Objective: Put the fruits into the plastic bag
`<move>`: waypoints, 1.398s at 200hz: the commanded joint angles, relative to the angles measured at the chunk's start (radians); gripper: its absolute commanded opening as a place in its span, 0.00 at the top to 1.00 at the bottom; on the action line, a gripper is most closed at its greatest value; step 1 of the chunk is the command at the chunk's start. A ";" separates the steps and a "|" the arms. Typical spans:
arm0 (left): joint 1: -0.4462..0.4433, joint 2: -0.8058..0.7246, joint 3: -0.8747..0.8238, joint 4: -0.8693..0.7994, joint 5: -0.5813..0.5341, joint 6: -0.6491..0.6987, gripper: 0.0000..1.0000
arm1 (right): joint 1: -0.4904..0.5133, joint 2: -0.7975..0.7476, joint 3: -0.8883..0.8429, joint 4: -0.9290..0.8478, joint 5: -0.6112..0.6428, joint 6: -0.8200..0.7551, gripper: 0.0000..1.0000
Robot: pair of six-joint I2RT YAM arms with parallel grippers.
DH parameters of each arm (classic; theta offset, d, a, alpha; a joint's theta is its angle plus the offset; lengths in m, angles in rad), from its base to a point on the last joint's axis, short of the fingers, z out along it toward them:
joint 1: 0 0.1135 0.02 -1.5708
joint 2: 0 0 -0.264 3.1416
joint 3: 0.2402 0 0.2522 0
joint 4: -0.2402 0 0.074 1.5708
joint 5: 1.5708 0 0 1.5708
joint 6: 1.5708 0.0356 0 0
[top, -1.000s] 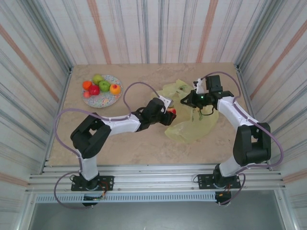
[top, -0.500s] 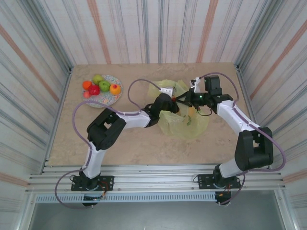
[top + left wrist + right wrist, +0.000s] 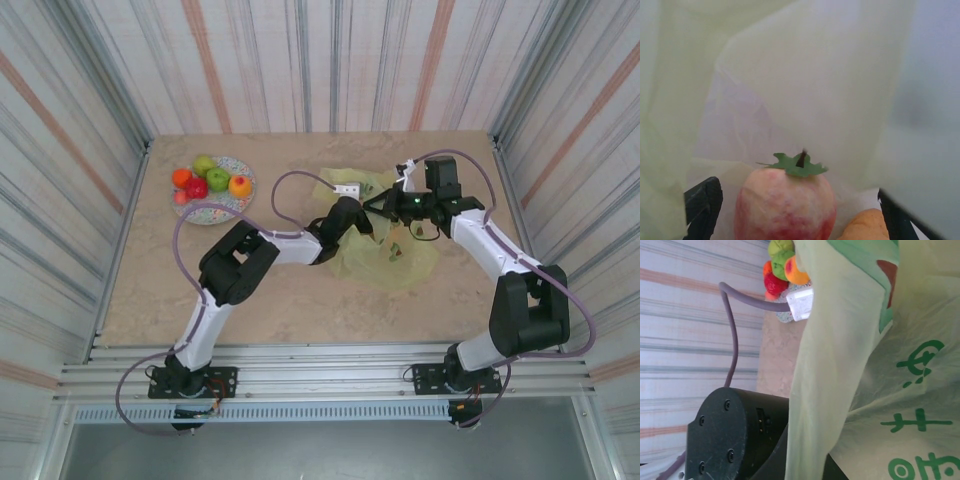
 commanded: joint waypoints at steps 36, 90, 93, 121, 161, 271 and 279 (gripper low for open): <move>0.015 -0.203 -0.146 -0.006 0.116 0.036 0.12 | -0.056 -0.011 0.030 -0.215 0.125 -0.180 1.00; 0.038 -0.436 -0.392 -0.038 0.355 0.112 0.12 | -0.085 -0.010 0.054 -0.285 0.186 -0.257 1.00; 0.041 -0.451 -0.403 -0.047 0.362 0.116 0.12 | -0.084 -0.007 0.055 -0.286 0.184 -0.259 1.00; 0.067 -0.563 -0.491 -0.102 0.465 0.169 0.12 | -0.088 0.010 0.059 -0.281 0.166 -0.273 1.00; 0.110 -0.732 -0.540 -0.253 0.626 0.280 0.13 | -0.089 0.036 0.067 -0.262 0.158 -0.271 1.00; 0.422 -1.124 -0.416 -0.896 0.180 0.253 0.06 | -0.062 0.013 0.048 -0.197 0.212 -0.272 1.00; 0.472 -1.135 -0.405 -0.925 0.190 0.251 0.06 | -0.057 0.011 0.047 -0.203 0.220 -0.280 1.00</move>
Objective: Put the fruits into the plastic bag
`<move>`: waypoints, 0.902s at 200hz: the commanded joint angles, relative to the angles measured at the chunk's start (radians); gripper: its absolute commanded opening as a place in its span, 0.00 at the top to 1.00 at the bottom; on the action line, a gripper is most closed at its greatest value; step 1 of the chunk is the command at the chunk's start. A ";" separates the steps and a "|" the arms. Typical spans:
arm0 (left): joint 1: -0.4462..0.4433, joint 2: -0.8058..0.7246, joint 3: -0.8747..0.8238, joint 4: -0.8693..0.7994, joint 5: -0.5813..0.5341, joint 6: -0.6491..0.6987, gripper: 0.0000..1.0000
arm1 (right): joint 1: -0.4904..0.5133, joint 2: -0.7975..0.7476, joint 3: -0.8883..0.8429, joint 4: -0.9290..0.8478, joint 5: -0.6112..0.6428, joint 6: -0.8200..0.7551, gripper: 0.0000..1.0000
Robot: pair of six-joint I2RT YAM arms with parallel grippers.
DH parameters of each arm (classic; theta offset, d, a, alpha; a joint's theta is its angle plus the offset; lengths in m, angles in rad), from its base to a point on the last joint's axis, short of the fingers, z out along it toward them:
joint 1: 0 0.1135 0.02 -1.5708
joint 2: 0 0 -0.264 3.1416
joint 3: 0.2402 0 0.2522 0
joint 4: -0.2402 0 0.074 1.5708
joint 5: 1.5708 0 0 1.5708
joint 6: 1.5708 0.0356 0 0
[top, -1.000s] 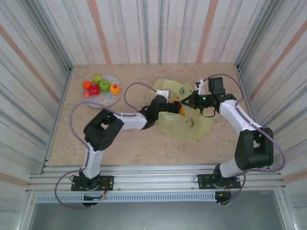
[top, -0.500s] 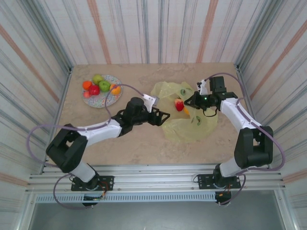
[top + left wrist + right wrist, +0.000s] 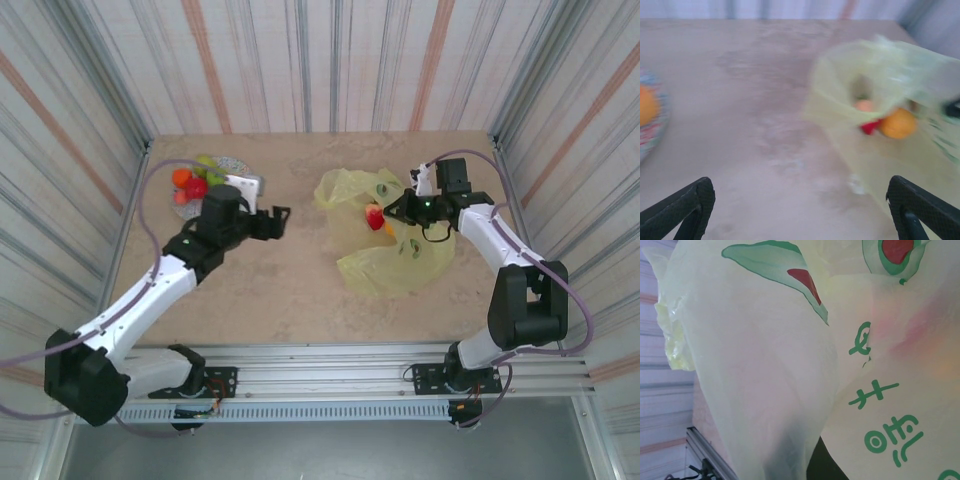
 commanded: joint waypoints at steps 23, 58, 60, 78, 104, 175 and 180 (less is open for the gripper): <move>0.257 -0.051 0.090 -0.231 -0.041 -0.013 0.04 | 0.031 -0.023 -0.001 0.003 0.049 -0.054 1.00; 0.506 0.107 0.187 -0.319 0.028 0.015 0.05 | 0.044 -0.011 -0.004 0.029 0.032 -0.059 1.00; 0.516 0.117 0.192 -0.321 0.027 0.014 0.06 | 0.046 -0.011 -0.005 0.032 0.031 -0.059 1.00; 0.617 0.231 0.240 -0.326 0.071 -0.040 0.11 | 0.043 -0.010 -0.009 0.048 0.024 -0.060 1.00; 0.723 0.373 0.289 -0.267 0.126 -0.136 0.18 | 0.039 -0.006 -0.013 0.071 -0.002 -0.060 1.00; 0.765 0.769 0.547 -0.248 0.104 -0.148 0.29 | 0.010 -0.021 -0.035 0.078 -0.029 -0.073 1.00; 0.766 0.787 0.560 -0.249 0.104 -0.145 0.29 | 0.009 -0.022 -0.036 0.079 -0.027 -0.073 1.00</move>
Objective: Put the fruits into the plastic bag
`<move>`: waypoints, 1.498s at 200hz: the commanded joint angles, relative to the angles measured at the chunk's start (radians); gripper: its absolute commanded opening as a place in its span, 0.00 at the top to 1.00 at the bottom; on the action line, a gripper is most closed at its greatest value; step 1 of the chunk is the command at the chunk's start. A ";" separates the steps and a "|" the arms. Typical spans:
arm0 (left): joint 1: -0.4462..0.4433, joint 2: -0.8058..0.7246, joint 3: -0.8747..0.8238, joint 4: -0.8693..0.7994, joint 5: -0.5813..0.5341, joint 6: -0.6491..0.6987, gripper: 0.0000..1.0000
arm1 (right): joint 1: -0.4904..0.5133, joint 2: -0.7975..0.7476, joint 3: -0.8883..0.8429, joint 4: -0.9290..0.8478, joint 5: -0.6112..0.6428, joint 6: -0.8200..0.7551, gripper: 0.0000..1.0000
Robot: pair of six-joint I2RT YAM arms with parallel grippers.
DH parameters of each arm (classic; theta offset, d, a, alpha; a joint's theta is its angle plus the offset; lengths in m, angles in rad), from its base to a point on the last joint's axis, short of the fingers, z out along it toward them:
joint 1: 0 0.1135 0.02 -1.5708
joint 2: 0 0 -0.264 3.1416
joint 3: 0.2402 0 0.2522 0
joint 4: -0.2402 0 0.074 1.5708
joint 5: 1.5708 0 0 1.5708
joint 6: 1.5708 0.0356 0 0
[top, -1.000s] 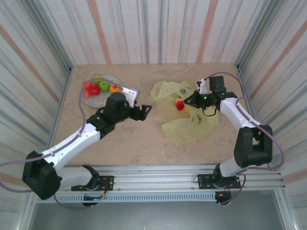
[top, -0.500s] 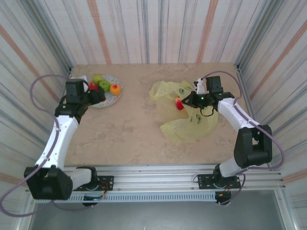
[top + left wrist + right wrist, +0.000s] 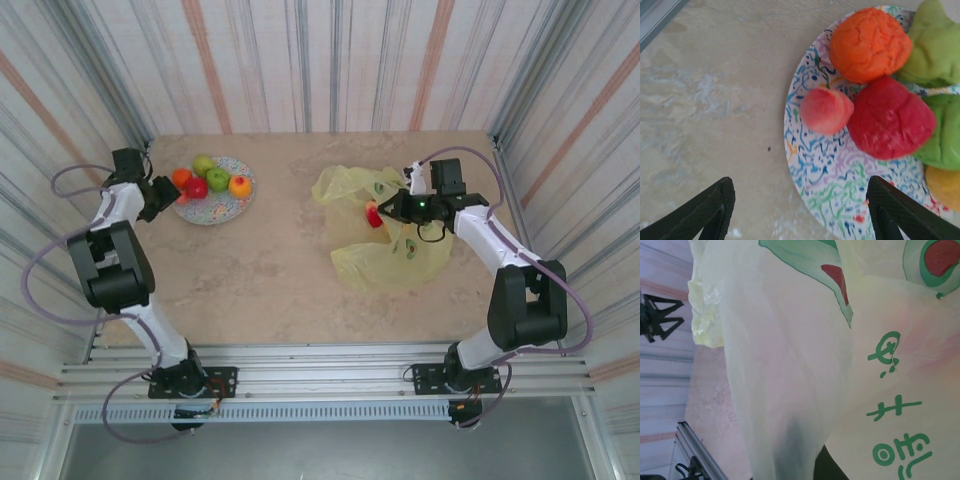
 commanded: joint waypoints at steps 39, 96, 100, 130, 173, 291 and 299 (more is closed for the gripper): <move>0.008 0.166 0.166 -0.001 0.073 0.010 0.30 | -0.019 -0.016 -0.022 0.000 -0.018 -0.031 1.00; 0.008 0.221 0.200 0.000 0.094 0.011 0.34 | -0.019 0.010 -0.019 -0.001 -0.019 -0.035 1.00; 0.007 0.221 0.199 0.004 0.096 0.012 0.34 | -0.020 0.012 -0.018 -0.001 -0.017 -0.035 1.00; 0.008 0.235 0.210 0.010 0.100 0.032 0.36 | -0.020 0.018 -0.024 0.001 -0.019 -0.036 1.00; 0.008 0.266 0.231 0.015 0.126 0.023 0.41 | -0.021 0.017 -0.035 0.003 -0.018 -0.037 1.00; 0.010 0.290 0.254 0.001 0.147 0.023 0.49 | -0.025 0.000 -0.054 -0.006 -0.013 -0.046 1.00; 0.008 0.290 0.254 0.003 0.148 0.021 0.49 | -0.025 0.000 -0.053 -0.006 -0.013 -0.046 1.00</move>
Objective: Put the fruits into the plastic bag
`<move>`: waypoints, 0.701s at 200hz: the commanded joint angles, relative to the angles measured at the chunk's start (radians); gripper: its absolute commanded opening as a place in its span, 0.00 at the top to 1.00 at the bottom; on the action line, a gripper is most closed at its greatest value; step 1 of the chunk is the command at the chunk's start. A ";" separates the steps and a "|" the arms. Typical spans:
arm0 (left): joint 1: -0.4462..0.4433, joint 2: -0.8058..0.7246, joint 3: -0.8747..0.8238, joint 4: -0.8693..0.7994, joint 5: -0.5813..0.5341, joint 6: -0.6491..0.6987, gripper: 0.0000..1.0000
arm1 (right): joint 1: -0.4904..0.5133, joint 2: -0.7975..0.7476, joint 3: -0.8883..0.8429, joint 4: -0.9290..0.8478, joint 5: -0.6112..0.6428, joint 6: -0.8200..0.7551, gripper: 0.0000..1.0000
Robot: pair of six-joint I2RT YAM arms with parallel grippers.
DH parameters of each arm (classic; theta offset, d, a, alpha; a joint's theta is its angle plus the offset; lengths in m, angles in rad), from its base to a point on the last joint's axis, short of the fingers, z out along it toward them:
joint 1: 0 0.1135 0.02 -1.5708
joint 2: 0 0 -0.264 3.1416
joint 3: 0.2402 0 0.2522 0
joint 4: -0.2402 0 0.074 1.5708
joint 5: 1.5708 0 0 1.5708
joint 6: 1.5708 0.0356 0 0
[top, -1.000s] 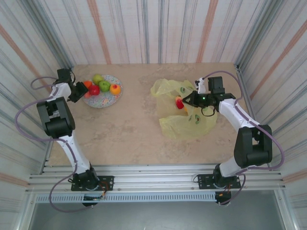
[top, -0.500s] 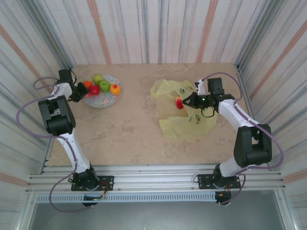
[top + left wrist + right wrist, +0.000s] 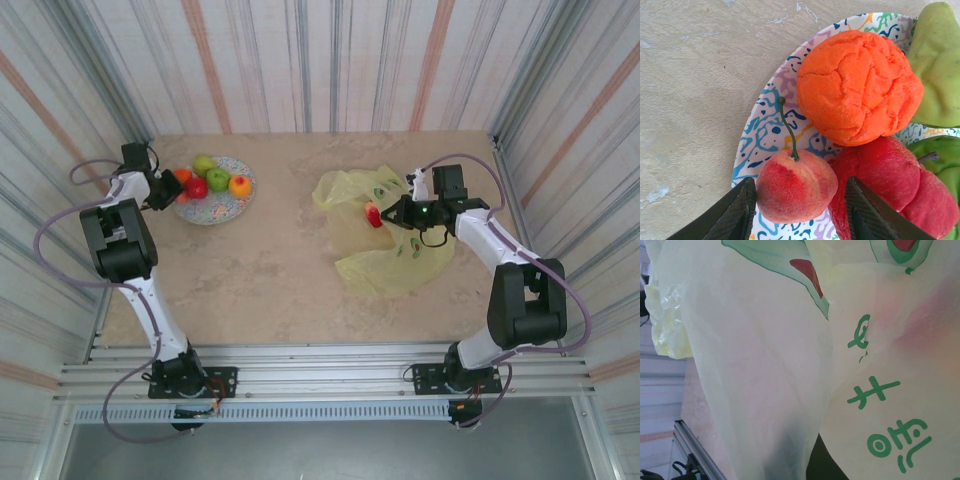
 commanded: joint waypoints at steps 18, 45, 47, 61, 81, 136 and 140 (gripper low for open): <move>0.009 0.025 0.032 -0.015 0.023 0.013 0.49 | -0.005 -0.007 -0.008 -0.007 -0.004 -0.036 1.00; 0.008 0.029 0.032 -0.016 0.024 0.013 0.49 | -0.006 -0.007 -0.009 -0.008 -0.004 -0.036 1.00; 0.008 0.030 0.033 -0.016 0.024 0.013 0.49 | -0.006 -0.008 -0.010 -0.007 -0.004 -0.036 1.00; 0.008 0.032 0.034 -0.018 0.025 0.011 0.49 | -0.006 -0.012 -0.010 -0.007 -0.003 -0.036 1.00; 0.010 0.033 0.034 -0.021 0.025 0.011 0.49 | -0.007 -0.014 -0.010 -0.008 -0.003 -0.037 1.00; 0.007 0.045 0.037 -0.032 0.022 0.010 0.48 | -0.008 -0.009 -0.013 -0.004 -0.005 -0.036 1.00; 0.009 0.047 0.038 -0.034 0.022 0.010 0.48 | -0.008 -0.009 -0.011 -0.005 -0.005 -0.036 1.00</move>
